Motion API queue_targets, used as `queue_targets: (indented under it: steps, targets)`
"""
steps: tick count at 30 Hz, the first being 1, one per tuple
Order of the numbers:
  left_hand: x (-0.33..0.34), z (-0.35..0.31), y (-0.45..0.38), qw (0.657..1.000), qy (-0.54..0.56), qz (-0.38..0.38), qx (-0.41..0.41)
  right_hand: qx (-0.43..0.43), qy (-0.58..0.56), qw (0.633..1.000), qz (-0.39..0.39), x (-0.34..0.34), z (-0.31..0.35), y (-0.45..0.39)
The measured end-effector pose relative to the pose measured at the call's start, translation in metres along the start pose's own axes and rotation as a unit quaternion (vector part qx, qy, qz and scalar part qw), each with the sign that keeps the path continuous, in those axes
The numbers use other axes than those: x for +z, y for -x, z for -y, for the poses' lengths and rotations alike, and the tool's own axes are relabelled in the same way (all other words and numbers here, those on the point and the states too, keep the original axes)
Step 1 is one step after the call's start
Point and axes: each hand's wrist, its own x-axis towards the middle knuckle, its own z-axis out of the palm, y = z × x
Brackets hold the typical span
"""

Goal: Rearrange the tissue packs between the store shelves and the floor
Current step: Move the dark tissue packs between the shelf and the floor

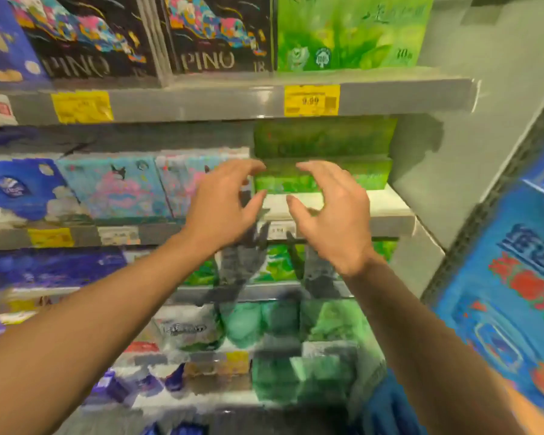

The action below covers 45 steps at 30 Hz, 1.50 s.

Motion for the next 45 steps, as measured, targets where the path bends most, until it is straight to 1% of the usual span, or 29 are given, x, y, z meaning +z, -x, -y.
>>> queue_targets:
  steps: [2,4,6,8,11,15,18,20,23,25,28,30,32,33,35,38,40,42,45]
  targets:
    - [0.018,-0.002,0.032,0.999,0.036,0.038,0.004,0.051,0.032,0.998,0.016,-0.007,0.0,0.051]
    - [0.036,-0.01,0.067,0.993,0.072,0.093,0.005,0.125,0.073,0.989,0.03,-0.018,0.008,0.107]
    - [0.05,-0.03,0.106,0.981,0.111,0.158,0.019,0.211,0.119,0.969,0.039,-0.033,0.022,0.165]
    - [0.058,-0.059,0.147,0.963,0.156,0.211,0.061,0.283,0.15,0.946,0.048,-0.051,0.043,0.225]
    - [0.058,-0.121,0.203,0.928,0.221,0.274,0.119,0.371,0.182,0.911,0.005,-0.089,0.083,0.312]
    - [0.045,-0.217,0.294,0.859,0.325,0.342,0.2,0.475,0.241,0.842,-0.09,-0.144,0.147,0.429]
    - [0.018,-0.28,0.378,0.807,0.361,0.387,0.263,0.546,0.283,0.771,-0.165,-0.177,0.215,0.526]
    - [-0.011,-0.316,0.44,0.762,0.377,0.423,0.313,0.589,0.314,0.715,-0.209,-0.191,0.273,0.59]
    - [-0.07,-0.36,0.547,0.694,0.392,0.453,0.398,0.647,0.335,0.625,-0.281,-0.197,0.376,0.687]
    - [-0.12,-0.383,0.624,0.644,0.402,0.484,0.435,0.679,0.339,0.568,-0.318,-0.194,0.449,0.747]
    - [-0.202,-0.396,0.733,0.57,0.392,0.533,0.487,0.737,0.344,0.462,-0.355,-0.174,0.562,0.825]
    - [-0.253,-0.399,0.795,0.508,0.393,0.565,0.518,0.761,0.341,0.387,-0.393,-0.16,0.63,0.866]
    - [-0.293,-0.401,0.851,0.452,0.387,0.588,0.548,0.781,0.329,0.323,-0.421,-0.147,0.687,0.904]
    - [-0.308,-0.403,0.876,0.429,0.379,0.599,0.56,0.786,0.324,0.295,-0.436,-0.142,0.711,0.921]
    - [-0.33,-0.41,0.921,0.395,0.358,0.619,0.576,0.784,0.32,0.25,-0.469,-0.135,0.747,0.953]
    - [-0.349,-0.426,0.979,0.352,0.335,0.639,0.596,0.789,0.31,0.195,-0.494,-0.132,0.78,0.996]
    - [-0.354,-0.444,1.013,0.335,0.318,0.641,0.613,0.788,0.302,0.171,-0.509,-0.136,0.789,1.026]
    - [-0.351,-0.468,1.046,0.321,0.309,0.642,0.624,0.791,0.288,0.155,-0.518,-0.148,0.788,1.062]
    - [-0.33,-0.512,1.104,0.309,0.285,0.645,0.638,0.818,0.255,0.127,-0.5,-0.171,0.772,1.126]
